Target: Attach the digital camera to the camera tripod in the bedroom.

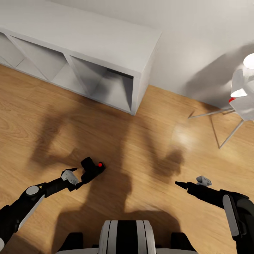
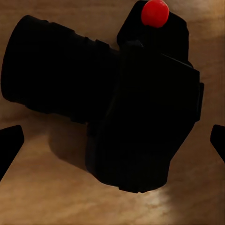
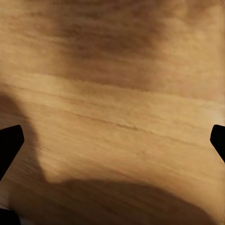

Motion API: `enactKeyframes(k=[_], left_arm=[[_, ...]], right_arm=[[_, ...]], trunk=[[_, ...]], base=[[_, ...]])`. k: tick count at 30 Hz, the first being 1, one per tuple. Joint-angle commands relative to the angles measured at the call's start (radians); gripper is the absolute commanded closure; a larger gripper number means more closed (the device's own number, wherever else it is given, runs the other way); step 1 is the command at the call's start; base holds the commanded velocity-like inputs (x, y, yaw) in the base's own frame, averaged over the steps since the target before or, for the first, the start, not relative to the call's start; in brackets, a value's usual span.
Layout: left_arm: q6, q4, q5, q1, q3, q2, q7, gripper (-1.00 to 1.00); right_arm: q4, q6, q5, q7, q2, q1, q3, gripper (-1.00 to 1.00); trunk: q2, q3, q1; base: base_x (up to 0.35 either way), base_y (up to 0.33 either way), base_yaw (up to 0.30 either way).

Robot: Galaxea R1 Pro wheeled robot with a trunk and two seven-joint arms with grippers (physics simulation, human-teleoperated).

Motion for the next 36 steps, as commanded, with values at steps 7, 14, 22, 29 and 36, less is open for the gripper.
enactKeyframes(k=[7, 14, 22, 29, 36], left_arm=[[-0.002, 0.008, 0.005, -0.001, -0.004, 0.002, -0.003, -1.0], [-0.002, 0.01, 0.005, -0.001, -0.005, 0.002, -0.003, -1.0], [-0.001, 0.011, 0.005, -0.001, -0.006, 0.0, -0.003, -1.0], [0.001, 0.015, 0.002, -0.001, -0.026, 0.0, -0.002, -1.0], [-0.001, 0.079, 0.0, -0.001, -0.113, -0.001, 0.0, -1.0]], right_arm=[[0.0, 0.006, -0.005, -0.003, 0.001, -0.001, -0.004, -1.0], [0.0, 0.006, -0.006, -0.002, 0.002, -0.001, -0.008, -1.0], [0.0, 0.006, -0.006, -0.002, 0.001, -0.001, -0.009, -1.0], [0.0, 0.006, -0.005, -0.003, 0.001, 0.0, -0.009, -1.0], [0.0, 0.006, -0.005, -0.003, 0.001, -0.001, -0.008, -1.0]], trunk=[[0.0, 0.0, 0.0], [0.0, 0.0, 0.0], [0.0, 0.0, 0.0], [0.0, 0.0, 0.0], [0.0, 0.0, 0.0]], base=[[0.0, 0.0, -0.001], [0.0, 0.0, 0.0], [0.0, 0.0, 0.0], [0.0, 0.0, 0.0], [0.0, 0.0, 0.0]])
